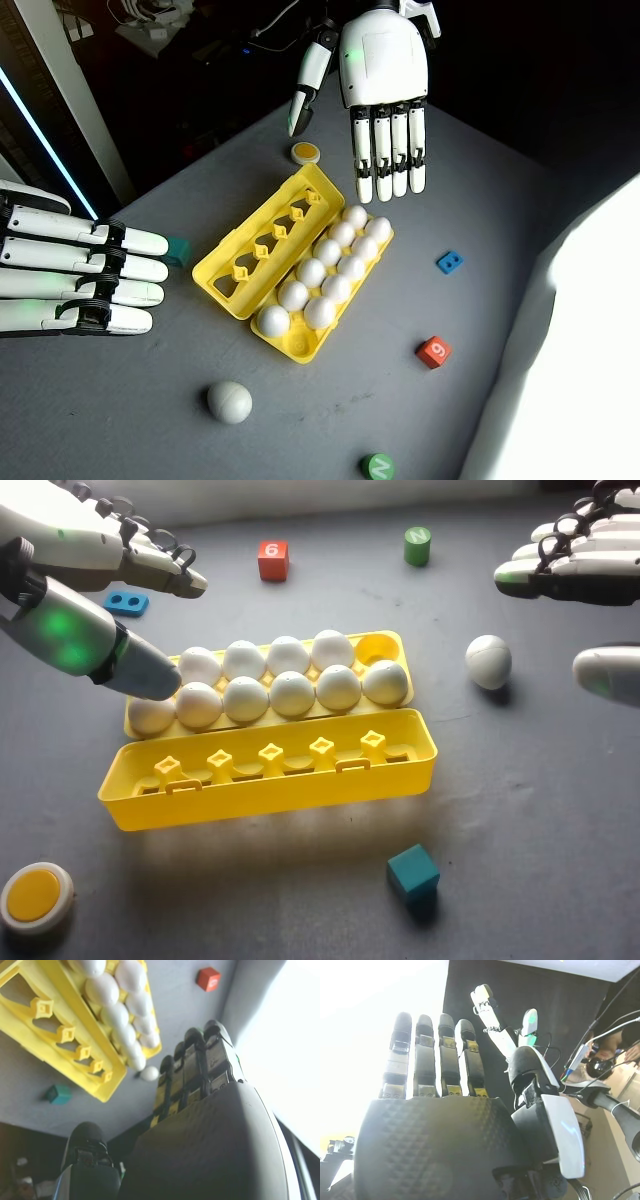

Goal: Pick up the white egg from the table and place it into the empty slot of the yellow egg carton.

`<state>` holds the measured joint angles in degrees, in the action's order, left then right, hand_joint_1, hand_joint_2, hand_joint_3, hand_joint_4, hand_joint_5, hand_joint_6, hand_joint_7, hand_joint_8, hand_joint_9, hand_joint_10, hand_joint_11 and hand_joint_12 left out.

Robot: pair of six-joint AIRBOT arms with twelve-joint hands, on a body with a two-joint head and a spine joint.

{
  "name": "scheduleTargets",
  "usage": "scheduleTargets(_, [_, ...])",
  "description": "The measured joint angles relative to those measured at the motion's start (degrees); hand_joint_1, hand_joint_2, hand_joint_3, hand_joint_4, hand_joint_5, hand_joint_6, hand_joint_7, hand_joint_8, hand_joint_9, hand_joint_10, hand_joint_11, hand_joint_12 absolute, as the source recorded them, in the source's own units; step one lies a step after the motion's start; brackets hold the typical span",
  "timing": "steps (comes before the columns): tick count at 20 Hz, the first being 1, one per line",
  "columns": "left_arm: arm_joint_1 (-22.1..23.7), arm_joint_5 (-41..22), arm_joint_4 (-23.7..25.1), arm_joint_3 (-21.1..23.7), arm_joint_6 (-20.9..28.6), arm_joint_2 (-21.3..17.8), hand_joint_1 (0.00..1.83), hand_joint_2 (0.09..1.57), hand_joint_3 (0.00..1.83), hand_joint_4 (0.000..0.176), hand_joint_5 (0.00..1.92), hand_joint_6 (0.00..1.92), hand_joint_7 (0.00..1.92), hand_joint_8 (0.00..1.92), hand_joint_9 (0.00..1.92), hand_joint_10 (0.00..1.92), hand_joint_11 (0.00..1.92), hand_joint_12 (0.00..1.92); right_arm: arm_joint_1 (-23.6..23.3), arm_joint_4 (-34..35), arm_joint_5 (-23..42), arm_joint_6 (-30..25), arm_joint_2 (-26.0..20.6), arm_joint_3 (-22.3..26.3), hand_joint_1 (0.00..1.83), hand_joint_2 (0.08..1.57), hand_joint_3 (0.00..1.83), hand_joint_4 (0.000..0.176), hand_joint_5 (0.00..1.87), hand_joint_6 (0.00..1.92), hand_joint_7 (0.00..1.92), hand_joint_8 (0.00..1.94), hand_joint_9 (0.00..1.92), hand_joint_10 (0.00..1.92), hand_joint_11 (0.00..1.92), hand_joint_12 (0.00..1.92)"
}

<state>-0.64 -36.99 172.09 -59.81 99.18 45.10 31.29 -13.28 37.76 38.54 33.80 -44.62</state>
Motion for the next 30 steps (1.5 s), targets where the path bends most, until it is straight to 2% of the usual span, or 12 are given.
scheduleTargets(5, [3.0, -1.4, -0.2, 0.8, 0.3, 0.1, 0.0, 1.18, 0.01, 0.0, 0.1, 0.0, 0.08, 0.0, 0.04, 0.0, 0.0, 0.0, 0.0, 1.5, 0.0, 2.2, 0.0, 0.1, 0.0, 1.13, 0.02, 0.0, 0.06, 0.0, 0.04, 0.0, 0.01, 0.0, 0.0, 0.0])
scheduleTargets(9, [3.1, -1.7, 0.0, 0.5, 0.3, 0.1, 0.0, 1.19, 0.01, 0.0, 0.09, 0.0, 0.06, 0.0, 0.02, 0.0, 0.0, 0.0, -0.7, 7.7, -2.1, 6.5, 0.0, 0.1, 0.0, 1.11, 0.01, 0.0, 0.08, 0.01, 0.06, 0.01, 0.03, 0.01, 0.0, 0.0])
scheduleTargets(10, [3.1, -1.9, 0.0, 0.6, 0.3, 0.1, 0.0, 1.19, 0.01, 0.0, 0.09, 0.0, 0.07, 0.01, 0.04, 0.01, 0.01, 0.0, -1.3, 9.2, -2.9, 8.8, 0.2, 0.1, 0.0, 1.0, 0.0, 0.0, 0.1, 0.0, 0.03, 0.0, 0.02, 0.0, 0.0, 0.0])
scheduleTargets(12, [2.9, -1.8, 0.0, 0.7, 0.3, 0.1, 0.0, 1.19, 0.01, 0.0, 0.08, 0.0, 0.05, 0.0, 0.02, 0.0, 0.0, 0.0, -2.7, 12.5, -5.2, 12.9, 1.2, 0.0, 0.04, 0.83, 0.0, 0.069, 0.24, 0.02, 0.0, 0.0, 0.0, 0.0, 0.0, 0.0])
scheduleTargets(15, [1.5, -1.7, 0.0, 0.8, 1.5, 0.1, 0.0, 1.19, 0.0, 0.0, 0.07, 0.0, 0.04, 0.0, 0.01, 0.0, 0.0, 0.0, -5.8, 18.7, -11.0, 16.7, 4.1, -2.0, 0.14, 0.73, 0.0, 0.088, 0.34, 0.03, 0.03, 0.01, 0.0, 0.0, 0.0, 0.0])
scheduleTargets(18, [0.6, -1.5, 0.0, 2.4, 1.6, 0.0, 0.0, 1.19, 0.0, 0.0, 0.07, 0.0, 0.04, 0.0, 0.01, 0.0, 0.0, 0.0, -7.8, 28.9, -15.6, 22.3, 8.2, -6.1, 0.15, 0.69, 0.0, 0.085, 0.41, 0.02, 0.04, 0.0, 0.0, 0.0, 0.0, 0.0])
scheduleTargets(19, [0.3, -1.5, 0.0, 2.8, 1.6, 0.0, 0.0, 1.19, 0.0, 0.0, 0.07, 0.0, 0.04, 0.0, 0.02, 0.0, 0.0, 0.0, -8.5, 30.3, -17.1, 23.6, 9.4, -7.3, 0.15, 0.68, 0.0, 0.075, 0.42, 0.02, 0.02, 0.0, 0.0, 0.0, 0.0, 0.0])
scheduleTargets(21, [0.0, -1.5, -0.1, 3.2, 1.7, 0.1, 0.0, 1.19, 0.0, 0.0, 0.08, 0.01, 0.04, 0.0, 0.02, 0.0, 0.0, 0.0, -9.0, 33.6, -18.8, 25.2, 12.4, -10.9, 0.23, 0.66, 0.0, 0.07, 0.48, 0.04, 0.04, 0.0, 0.0, 0.0, 0.0, 0.0])
scheduleTargets(22, [0.0, -1.3, -0.1, 3.2, 1.8, 0.1, 0.0, 1.19, 0.0, 0.0, 0.08, 0.01, 0.05, 0.01, 0.02, 0.01, 0.0, 0.0, -9.0, 34.1, -19.4, 26.1, 13.6, -12.2, 0.23, 0.67, 0.0, 0.08, 0.48, 0.04, 0.02, 0.0, 0.0, 0.0, 0.0, 0.0])
scheduleTargets(23, [0.0, -1.4, 0.0, 3.2, 1.8, 0.1, 0.0, 1.19, 0.0, 0.0, 0.09, 0.01, 0.06, 0.01, 0.03, 0.01, 0.01, 0.0, -9.0, 34.3, -19.9, 26.8, 14.4, -12.9, 0.29, 0.7, 0.0, 0.064, 0.5, 0.04, 0.0, 0.0, 0.0, 0.0, 0.0, 0.0])
scheduleTargets(25, [0.0, -1.4, 0.0, 3.1, 1.9, 0.1, 0.0, 1.18, 0.0, 0.0, 0.1, 0.01, 0.09, 0.02, 0.05, 0.01, 0.02, 0.01, -8.9, 34.2, -20.0, 28.3, 16.5, -15.3, 0.29, 0.71, 0.0, 0.074, 0.51, 0.04, 0.0, 0.0, 0.0, 0.0, 0.0, 0.0])
scheduleTargets(30, [-1.1, -1.6, -0.7, 3.5, 2.5, 0.1, 0.0, 1.19, 0.0, 0.0, 0.09, 0.0, 0.07, 0.0, 0.03, 0.0, 0.01, 0.01, -8.3, 35.5, -17.2, 34.2, 19.6, -18.5, 0.34, 0.72, 0.0, 0.061, 0.48, 0.01, 0.0, 0.0, 0.0, 0.0, 0.0, 0.0])
